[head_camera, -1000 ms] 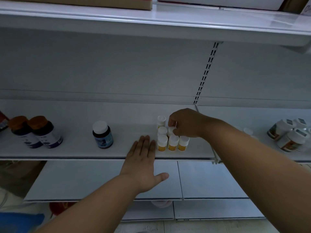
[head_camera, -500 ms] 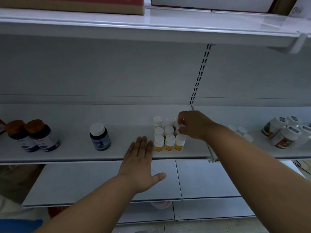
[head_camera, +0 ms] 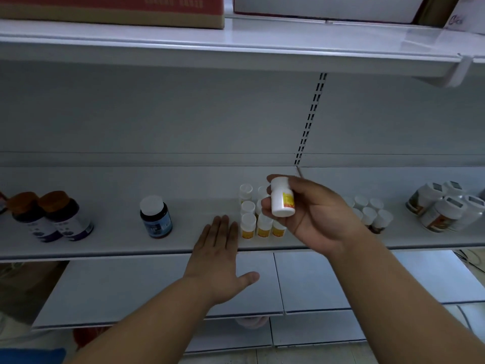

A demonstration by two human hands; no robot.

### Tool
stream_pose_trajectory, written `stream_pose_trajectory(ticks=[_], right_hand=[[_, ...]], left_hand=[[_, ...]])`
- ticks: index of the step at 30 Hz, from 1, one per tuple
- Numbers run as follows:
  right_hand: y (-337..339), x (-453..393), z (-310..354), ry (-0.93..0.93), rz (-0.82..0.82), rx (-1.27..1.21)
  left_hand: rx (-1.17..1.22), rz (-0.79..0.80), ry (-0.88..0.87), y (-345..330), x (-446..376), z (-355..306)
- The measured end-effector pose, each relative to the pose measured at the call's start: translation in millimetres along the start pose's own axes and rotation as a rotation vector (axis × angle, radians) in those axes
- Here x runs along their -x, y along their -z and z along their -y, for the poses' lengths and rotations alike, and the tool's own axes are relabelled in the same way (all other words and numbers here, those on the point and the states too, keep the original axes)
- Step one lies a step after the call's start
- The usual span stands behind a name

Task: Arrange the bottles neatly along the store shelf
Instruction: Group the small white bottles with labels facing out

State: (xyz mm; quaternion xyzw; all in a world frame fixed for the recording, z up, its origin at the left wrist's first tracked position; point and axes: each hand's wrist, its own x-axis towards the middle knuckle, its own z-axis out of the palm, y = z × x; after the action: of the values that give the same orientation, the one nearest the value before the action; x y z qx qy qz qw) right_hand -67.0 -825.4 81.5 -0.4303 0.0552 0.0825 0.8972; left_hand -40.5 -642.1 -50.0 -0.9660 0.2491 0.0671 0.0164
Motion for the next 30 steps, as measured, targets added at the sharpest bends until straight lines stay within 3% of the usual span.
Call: stream_pose_trajectory(ticks=[16, 25, 30], right_hand=[[-11, 13, -11, -0.063, 0.133, -0.026], [-1, 2, -18, -0.328, 0.262, -0.11], [3, 5, -21, -0.341, 0.323, -0.09]], left_hand=[[0.045, -0.021, -0.001, -6, -2, 1], [0.091, 0.009, 0.007, -6, -3, 3], [0.087, -0.018, 0.005, -11, -4, 4]])
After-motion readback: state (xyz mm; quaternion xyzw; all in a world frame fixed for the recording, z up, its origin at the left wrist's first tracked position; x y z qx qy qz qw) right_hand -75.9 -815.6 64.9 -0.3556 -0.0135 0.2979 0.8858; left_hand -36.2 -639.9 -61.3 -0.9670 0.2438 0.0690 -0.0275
